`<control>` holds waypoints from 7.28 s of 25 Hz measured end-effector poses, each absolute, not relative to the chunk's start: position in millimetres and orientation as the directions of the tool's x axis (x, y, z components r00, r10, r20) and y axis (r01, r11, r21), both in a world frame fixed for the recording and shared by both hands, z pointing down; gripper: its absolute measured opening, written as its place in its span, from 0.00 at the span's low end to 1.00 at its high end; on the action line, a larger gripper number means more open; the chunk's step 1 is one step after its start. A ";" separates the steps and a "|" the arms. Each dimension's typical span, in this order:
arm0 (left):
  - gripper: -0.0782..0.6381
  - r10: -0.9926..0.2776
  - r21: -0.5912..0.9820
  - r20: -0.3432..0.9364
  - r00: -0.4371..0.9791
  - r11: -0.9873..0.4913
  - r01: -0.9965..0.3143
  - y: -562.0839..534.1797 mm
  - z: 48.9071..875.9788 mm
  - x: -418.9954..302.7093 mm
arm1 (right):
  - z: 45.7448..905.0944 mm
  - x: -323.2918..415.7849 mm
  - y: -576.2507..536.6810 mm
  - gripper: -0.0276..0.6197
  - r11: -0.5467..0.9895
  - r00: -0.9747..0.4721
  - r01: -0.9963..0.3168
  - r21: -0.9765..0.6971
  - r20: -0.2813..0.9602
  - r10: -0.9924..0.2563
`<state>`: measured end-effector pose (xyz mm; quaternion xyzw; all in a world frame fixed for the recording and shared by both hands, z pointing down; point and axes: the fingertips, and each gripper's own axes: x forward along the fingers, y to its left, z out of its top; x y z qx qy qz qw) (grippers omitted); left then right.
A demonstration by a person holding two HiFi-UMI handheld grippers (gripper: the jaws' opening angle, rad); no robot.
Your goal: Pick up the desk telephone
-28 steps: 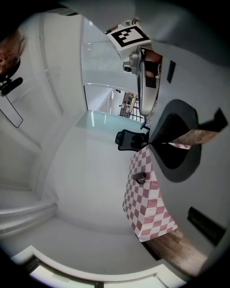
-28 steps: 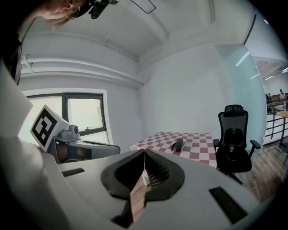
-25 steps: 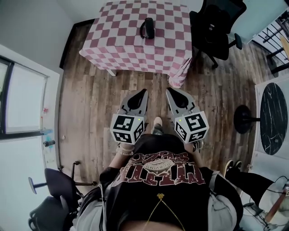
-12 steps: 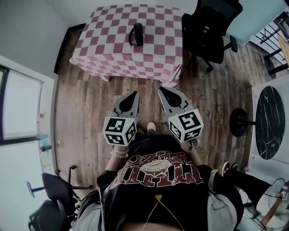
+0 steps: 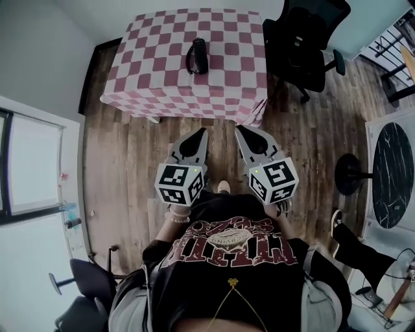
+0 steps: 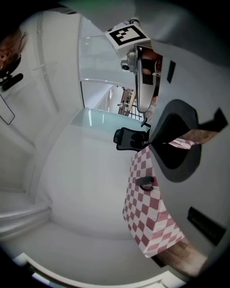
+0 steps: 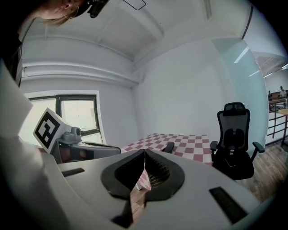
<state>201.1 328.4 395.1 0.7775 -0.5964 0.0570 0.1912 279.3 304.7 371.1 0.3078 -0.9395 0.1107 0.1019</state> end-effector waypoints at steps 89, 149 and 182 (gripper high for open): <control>0.12 -0.735 0.304 0.449 0.509 -0.409 -0.860 7.8 428.4 62.3 | 407.6 102.9 -9.8 0.07 0.765 -0.789 -0.595 -0.247 0.360 -0.498; 0.12 -0.417 0.452 0.534 0.736 -0.594 -0.665 -39.6 494.8 -43.5 | 565.1 43.2 -60.6 0.08 0.542 -0.353 -0.840 -0.028 0.786 -0.507; 0.12 -0.387 0.487 0.557 0.735 -0.564 -0.667 -42.7 511.3 -56.4 | 611.8 41.7 -66.9 0.45 0.502 -0.300 -0.862 -0.075 0.873 -0.385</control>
